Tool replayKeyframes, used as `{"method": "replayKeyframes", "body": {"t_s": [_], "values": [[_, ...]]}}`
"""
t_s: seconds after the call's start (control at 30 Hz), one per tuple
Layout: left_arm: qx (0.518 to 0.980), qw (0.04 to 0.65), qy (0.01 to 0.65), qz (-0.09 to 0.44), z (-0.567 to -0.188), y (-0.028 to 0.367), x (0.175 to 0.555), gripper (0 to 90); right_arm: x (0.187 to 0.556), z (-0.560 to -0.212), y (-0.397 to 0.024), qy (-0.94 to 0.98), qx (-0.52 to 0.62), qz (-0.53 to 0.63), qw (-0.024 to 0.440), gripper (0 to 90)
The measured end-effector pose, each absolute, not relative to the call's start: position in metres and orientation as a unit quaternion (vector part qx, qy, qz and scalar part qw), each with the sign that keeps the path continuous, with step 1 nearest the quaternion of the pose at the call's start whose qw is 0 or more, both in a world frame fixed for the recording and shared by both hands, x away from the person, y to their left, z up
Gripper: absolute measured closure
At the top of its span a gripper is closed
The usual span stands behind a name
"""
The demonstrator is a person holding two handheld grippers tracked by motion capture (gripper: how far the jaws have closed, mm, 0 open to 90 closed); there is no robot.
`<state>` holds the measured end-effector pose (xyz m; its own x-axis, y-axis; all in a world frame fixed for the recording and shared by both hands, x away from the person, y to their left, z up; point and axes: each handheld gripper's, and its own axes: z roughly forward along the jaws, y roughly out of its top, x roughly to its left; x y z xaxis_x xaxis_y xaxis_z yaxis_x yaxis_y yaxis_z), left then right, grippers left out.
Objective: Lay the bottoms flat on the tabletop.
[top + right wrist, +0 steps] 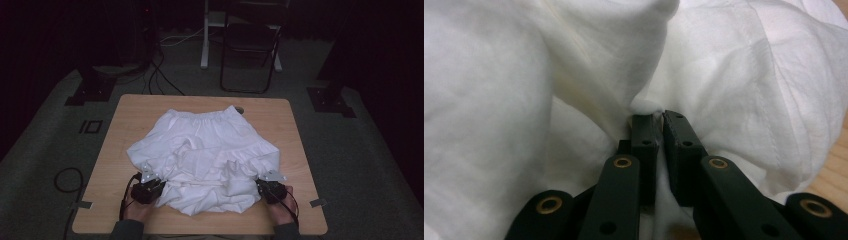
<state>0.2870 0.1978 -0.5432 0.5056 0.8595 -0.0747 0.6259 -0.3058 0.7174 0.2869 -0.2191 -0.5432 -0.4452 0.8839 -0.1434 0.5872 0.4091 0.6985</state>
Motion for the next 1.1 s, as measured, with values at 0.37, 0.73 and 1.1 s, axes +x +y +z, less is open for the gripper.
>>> {"method": "replayKeyframes", "body": {"t_s": [0.37,0.73,1.1], "values": [[0.784,0.352,0.477,0.183,-0.543,0.191,0.319,81.6,0.308,-0.543,-0.222,0.791,0.473,0.284,0.264,84.3],[0.769,0.344,0.497,0.208,-0.543,0.184,0.367,81.6,0.327,-0.544,-0.229,0.777,0.493,0.274,0.279,84.3],[0.784,0.326,0.492,0.195,-0.538,0.172,0.366,82.0,0.325,-0.543,-0.237,0.772,0.503,0.273,0.277,86.3]]}}
